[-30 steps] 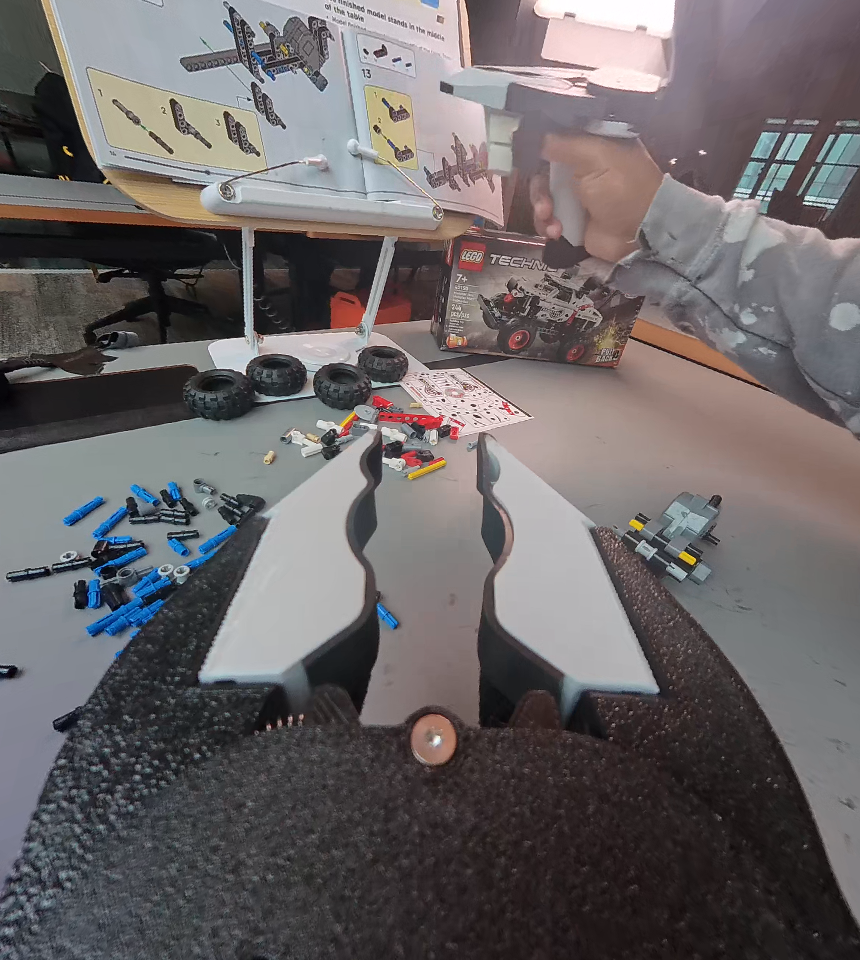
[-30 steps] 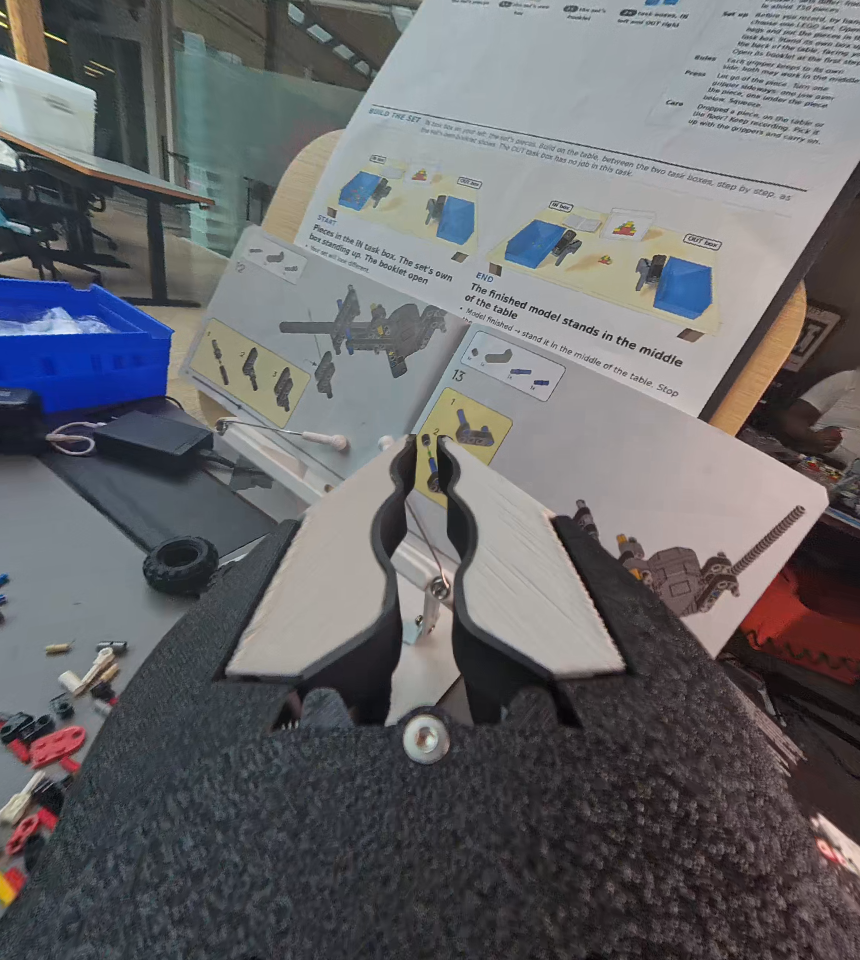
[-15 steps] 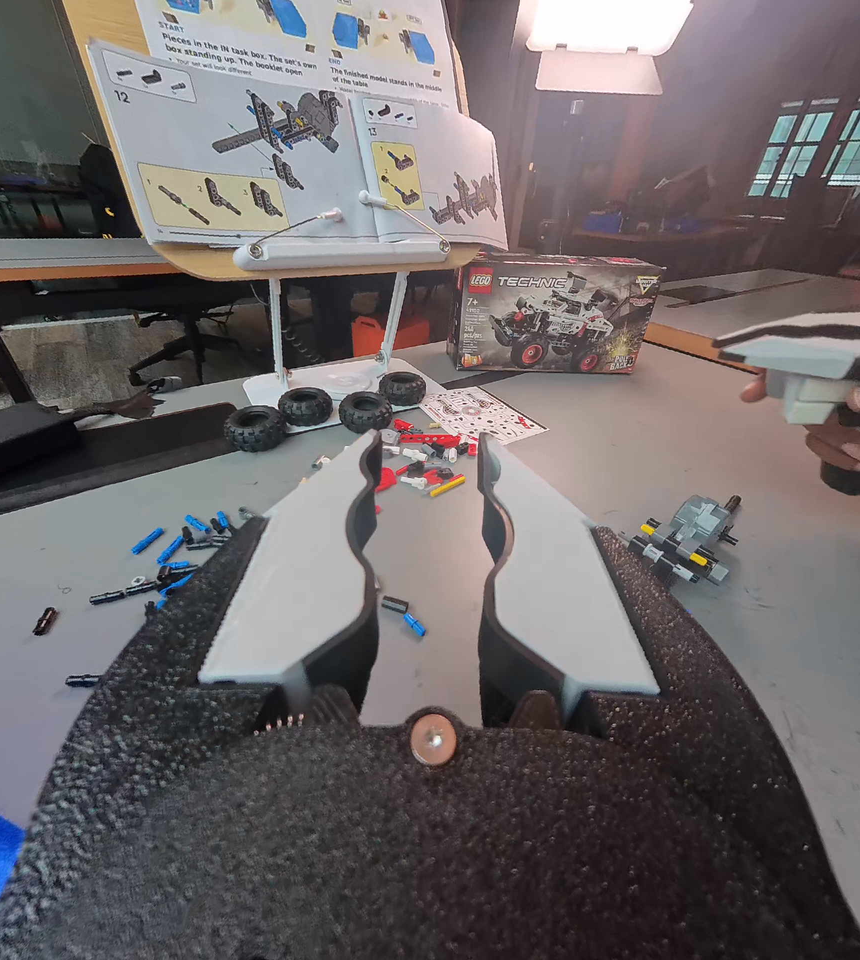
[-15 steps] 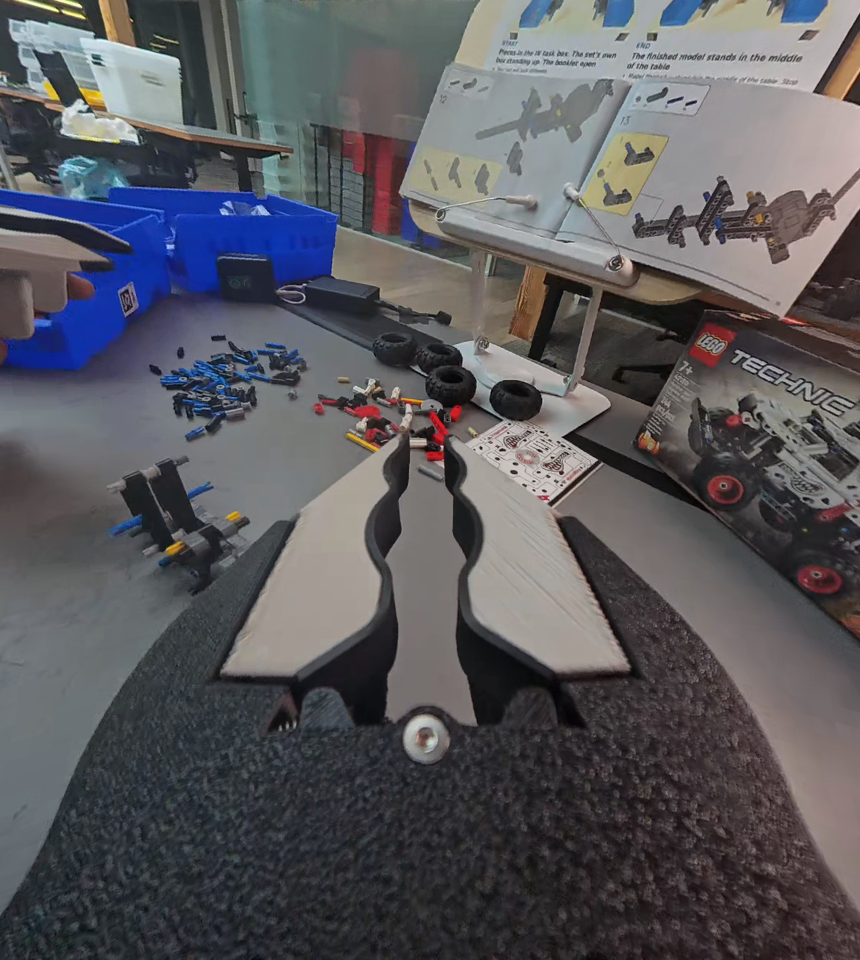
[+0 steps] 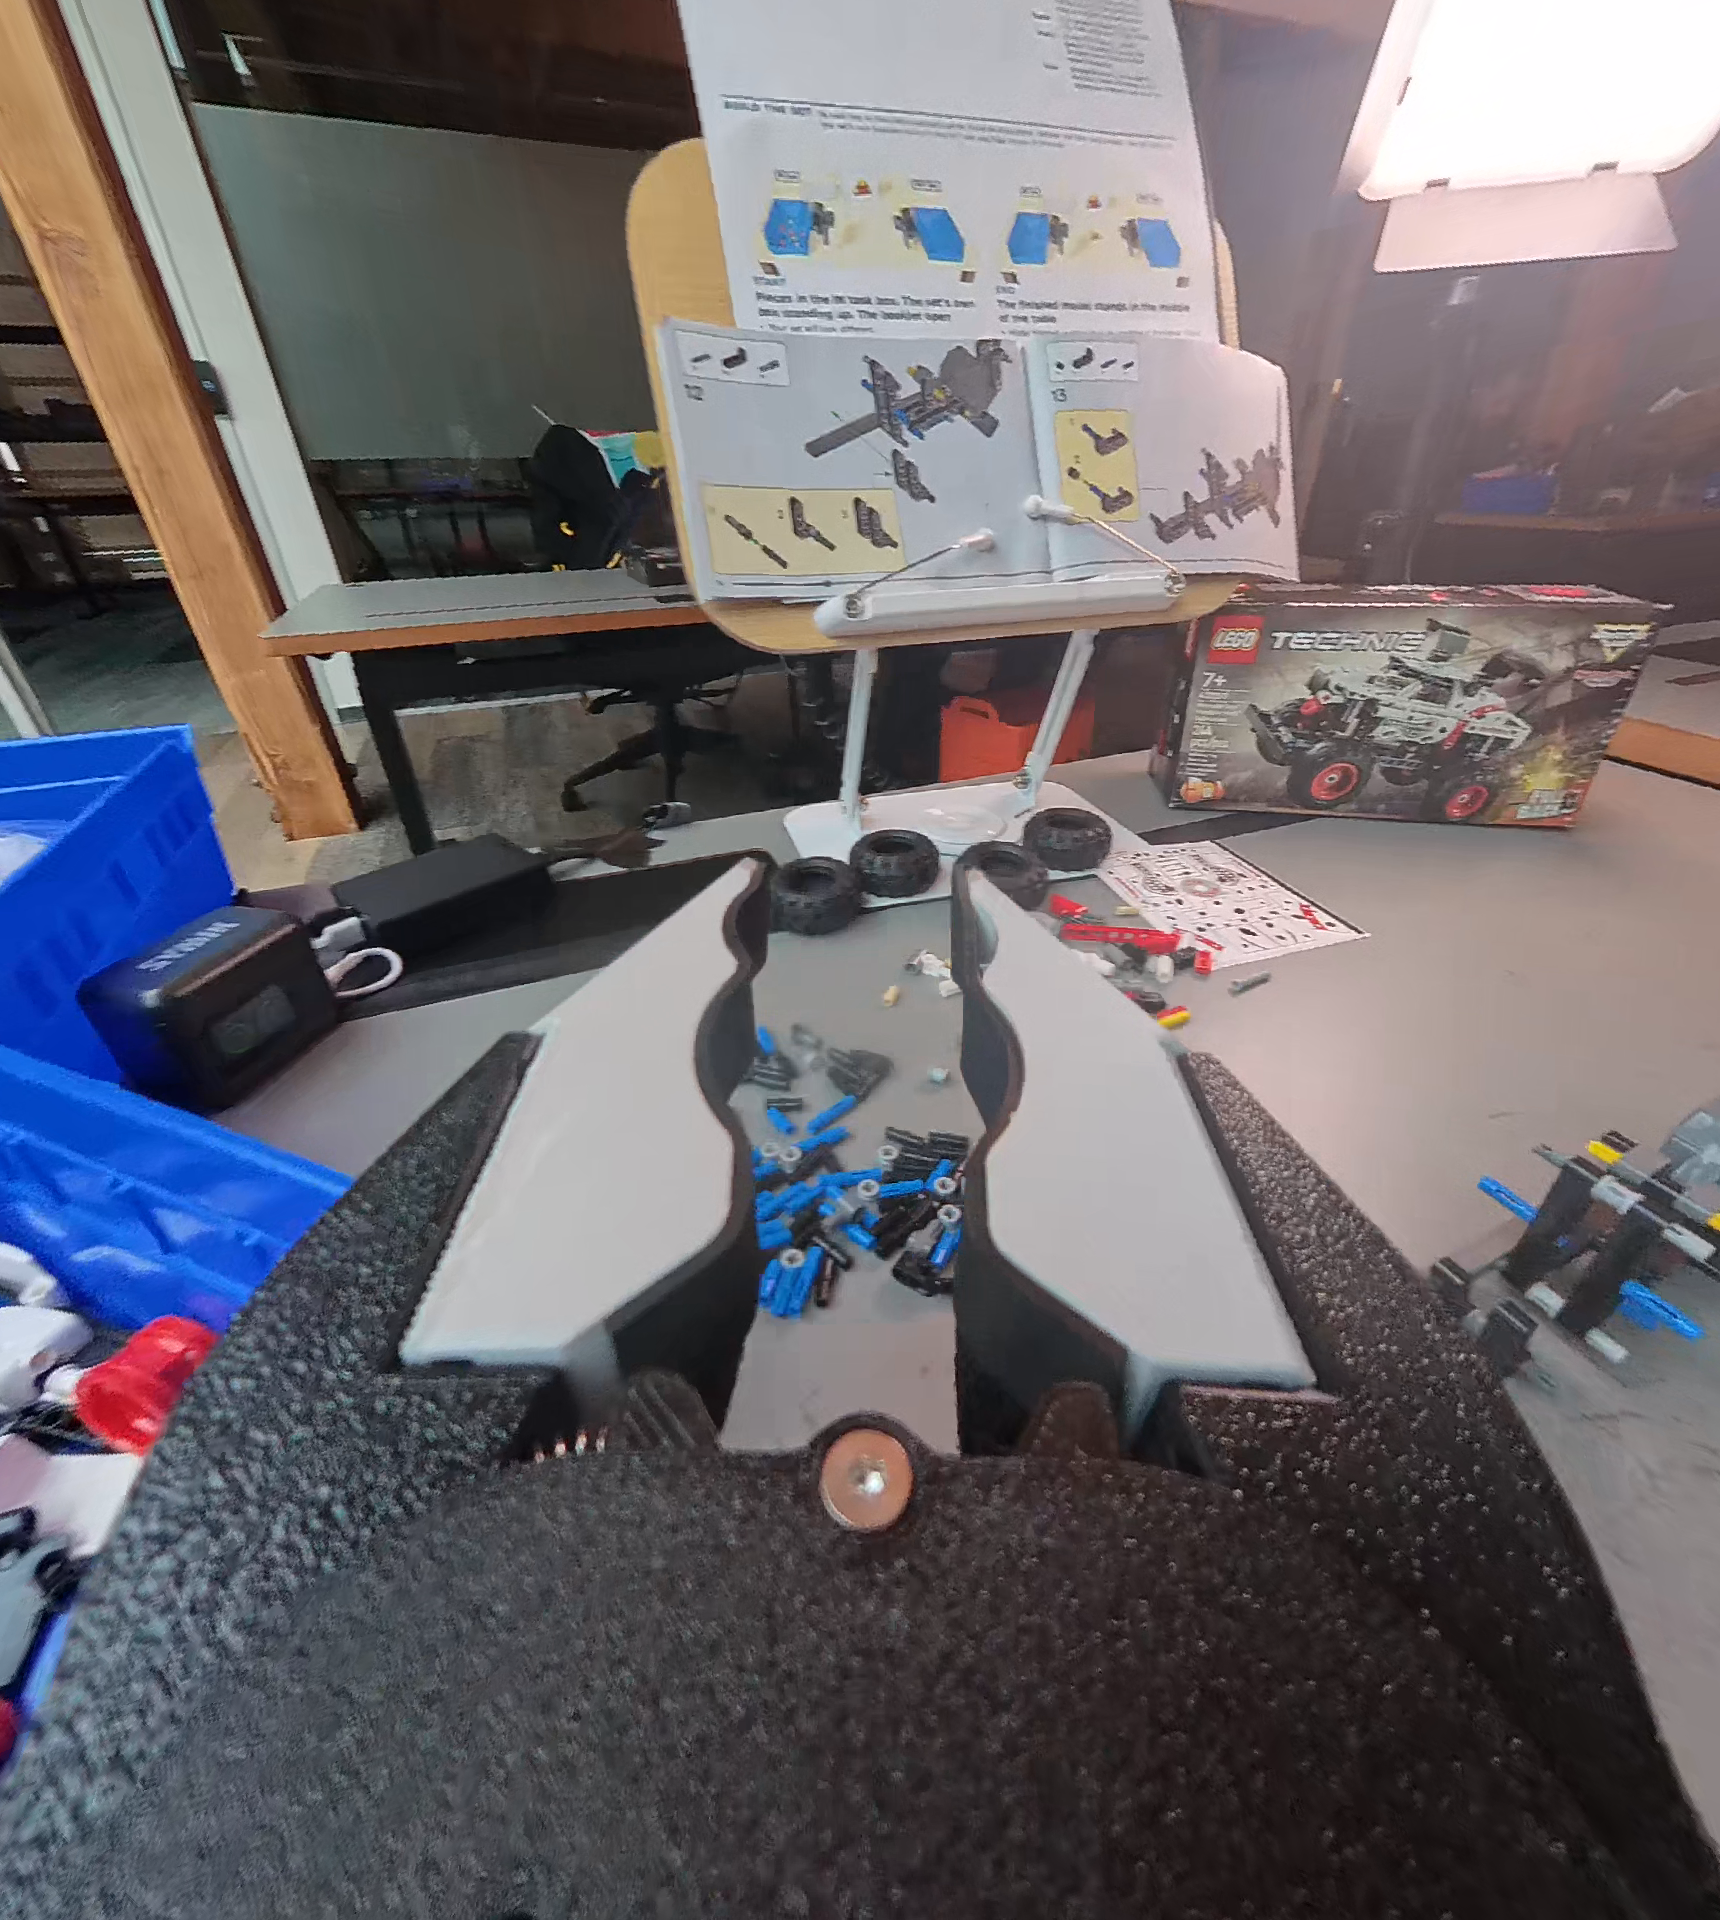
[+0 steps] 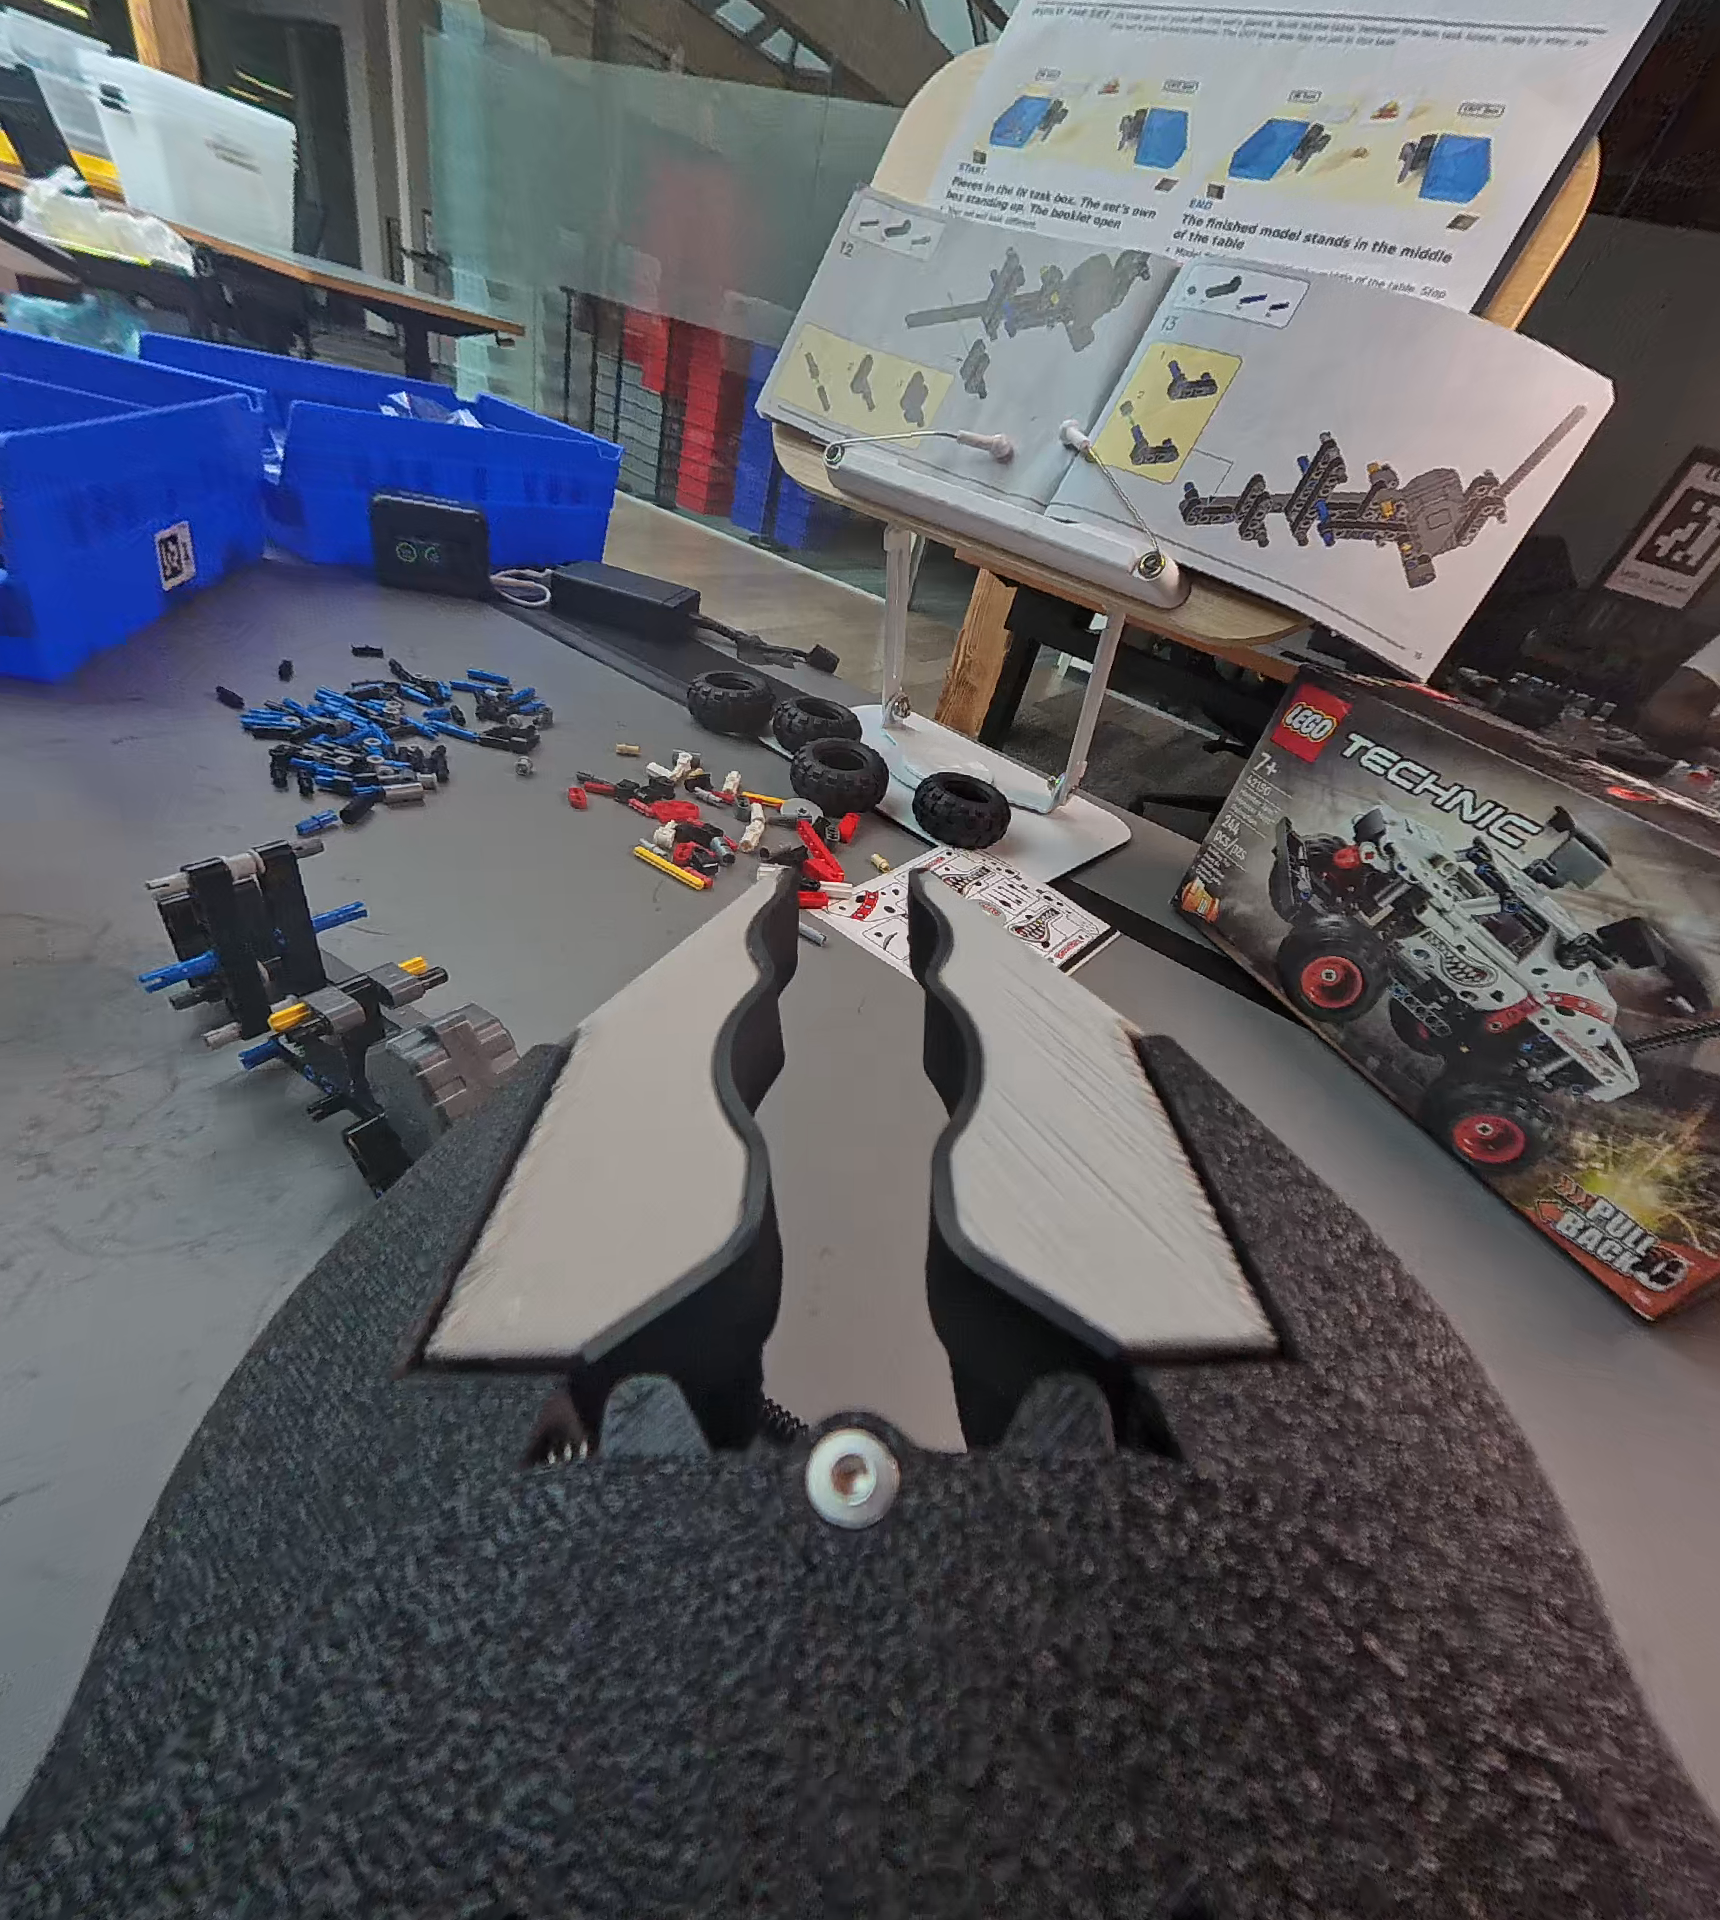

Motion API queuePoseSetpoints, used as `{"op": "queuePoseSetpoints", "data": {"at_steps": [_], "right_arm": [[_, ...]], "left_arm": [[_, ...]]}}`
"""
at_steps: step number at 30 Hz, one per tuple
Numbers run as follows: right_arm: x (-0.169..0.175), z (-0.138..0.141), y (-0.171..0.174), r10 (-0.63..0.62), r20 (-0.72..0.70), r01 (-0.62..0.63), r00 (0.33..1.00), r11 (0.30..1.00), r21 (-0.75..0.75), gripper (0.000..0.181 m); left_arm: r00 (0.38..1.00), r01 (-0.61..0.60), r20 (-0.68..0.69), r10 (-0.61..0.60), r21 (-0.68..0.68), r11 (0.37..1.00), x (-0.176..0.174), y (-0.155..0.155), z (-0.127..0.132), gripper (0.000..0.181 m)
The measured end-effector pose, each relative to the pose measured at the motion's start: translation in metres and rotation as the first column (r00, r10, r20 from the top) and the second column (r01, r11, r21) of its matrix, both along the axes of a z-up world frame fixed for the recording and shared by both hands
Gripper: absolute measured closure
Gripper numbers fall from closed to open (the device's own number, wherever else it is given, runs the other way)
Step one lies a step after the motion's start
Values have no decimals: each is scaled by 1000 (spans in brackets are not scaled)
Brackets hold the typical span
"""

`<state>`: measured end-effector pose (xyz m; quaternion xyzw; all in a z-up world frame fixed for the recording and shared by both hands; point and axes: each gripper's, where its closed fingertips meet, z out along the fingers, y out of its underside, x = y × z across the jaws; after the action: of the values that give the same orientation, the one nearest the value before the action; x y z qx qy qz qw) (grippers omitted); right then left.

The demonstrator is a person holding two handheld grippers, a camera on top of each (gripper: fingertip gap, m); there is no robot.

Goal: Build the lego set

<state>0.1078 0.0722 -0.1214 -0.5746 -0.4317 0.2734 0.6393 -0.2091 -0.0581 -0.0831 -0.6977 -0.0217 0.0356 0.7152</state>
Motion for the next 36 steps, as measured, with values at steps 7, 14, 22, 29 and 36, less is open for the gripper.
{"op": "queuePoseSetpoints", "data": {"at_steps": [7, 14, 22, 29, 36], "right_arm": [[0, 4, -4, 2, 0, -2, 1000, 1000, 16, 162], [-5, -3, -8, 13, 34, -13, 999, 1000, 17, 163], [-9, -17, -7, 1, 89, -2, 996, 1000, 15, 166], [-6, -21, 0, -33, 100, 31, 994, 999, 14, 166], [-7, -27, 1, -29, 118, 29, 993, 1000, 4, 166]], "left_arm": [[953, -302, 2, 302, 68, 951, -112, -72, 61, 149], [978, -198, -27, 206, -419, 886, -174, -82, 15, 149], [985, -63, -132, -115, -879, 472, -167, -70, -112, 151], [965, -101, -174, -195, -938, 332, -169, -67, -147, 148], [967, -89, -150, -205, -956, 279, -170, -74, -154, 147]]}}
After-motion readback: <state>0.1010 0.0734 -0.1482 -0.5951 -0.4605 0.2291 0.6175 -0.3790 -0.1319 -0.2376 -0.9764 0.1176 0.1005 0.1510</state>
